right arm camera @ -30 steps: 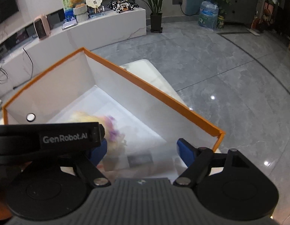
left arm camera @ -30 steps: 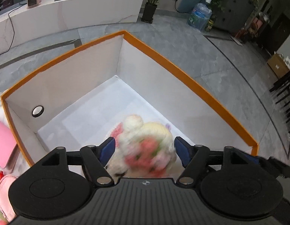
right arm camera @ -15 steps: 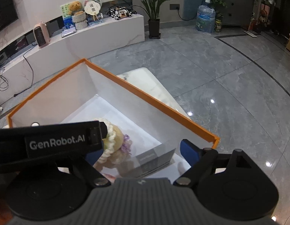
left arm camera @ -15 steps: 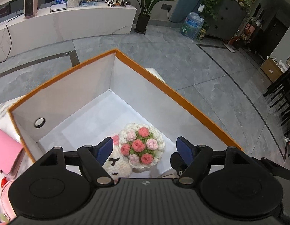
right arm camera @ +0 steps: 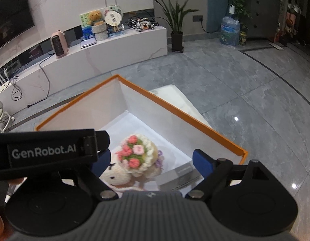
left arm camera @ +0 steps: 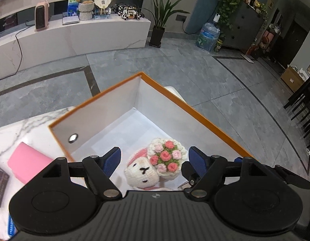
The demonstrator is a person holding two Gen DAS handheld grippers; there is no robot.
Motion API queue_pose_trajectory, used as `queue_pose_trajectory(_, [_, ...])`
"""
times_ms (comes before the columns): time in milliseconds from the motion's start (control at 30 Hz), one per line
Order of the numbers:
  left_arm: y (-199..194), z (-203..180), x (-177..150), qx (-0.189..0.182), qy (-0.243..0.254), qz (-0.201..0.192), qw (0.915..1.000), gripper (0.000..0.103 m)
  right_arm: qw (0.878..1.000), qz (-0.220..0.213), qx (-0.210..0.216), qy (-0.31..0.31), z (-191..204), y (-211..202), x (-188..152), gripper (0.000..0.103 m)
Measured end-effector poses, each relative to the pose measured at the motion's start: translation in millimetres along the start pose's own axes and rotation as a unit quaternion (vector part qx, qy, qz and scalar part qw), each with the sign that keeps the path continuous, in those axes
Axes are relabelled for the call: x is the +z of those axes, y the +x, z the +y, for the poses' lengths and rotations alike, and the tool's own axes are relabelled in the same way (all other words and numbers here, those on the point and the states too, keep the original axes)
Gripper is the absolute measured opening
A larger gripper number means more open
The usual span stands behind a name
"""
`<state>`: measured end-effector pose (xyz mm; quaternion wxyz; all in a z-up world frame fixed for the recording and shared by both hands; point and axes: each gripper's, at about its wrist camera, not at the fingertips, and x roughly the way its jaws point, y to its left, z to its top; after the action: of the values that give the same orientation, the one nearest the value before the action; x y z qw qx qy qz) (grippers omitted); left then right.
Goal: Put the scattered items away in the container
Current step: 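Open both tools to drop the package and bunny into the box, then move both tools back over the remaining table items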
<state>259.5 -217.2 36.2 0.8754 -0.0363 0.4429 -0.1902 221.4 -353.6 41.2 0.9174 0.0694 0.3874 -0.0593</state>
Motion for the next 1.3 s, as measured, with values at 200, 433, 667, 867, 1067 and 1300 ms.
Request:
queue_pose_trajectory(200, [-19, 11, -4, 0.01, -0.003, -0.01, 0.9999, 0.088, 0.999, -0.014, 0.024, -0.021, 23, -15, -5, 0.09])
queue_pose_trajectory(433, [-42, 33, -11, 0.024, -0.012, -0.02, 0.9994, 0.088, 0.998, -0.019, 0.04, -0.047, 42, -24, -14, 0.09])
queue_pose_trajectory(667, [-57, 60, -22, 0.045, -0.025, -0.021, 0.9984, 0.088, 0.996, -0.021, 0.057, -0.07, 59, -27, -22, 0.09])
queue_pose_trajectory(867, [-69, 88, -33, 0.064, -0.043, -0.02, 0.9968, 0.088, 0.992, -0.022, 0.075, -0.098, 78, -30, -30, 0.09])
queue_pose_trajectory(1067, [-79, 110, -45, 0.076, -0.058, -0.022, 0.9952, 0.088, 0.987, -0.023, 0.092, -0.127, 97, -32, -38, 0.09])
queue_pose_trajectory(1300, [-86, 143, -73, 0.078, -0.089, -0.02, 0.9928, 0.089, 0.978, -0.021, 0.105, -0.179, 121, -30, -53, 0.09])
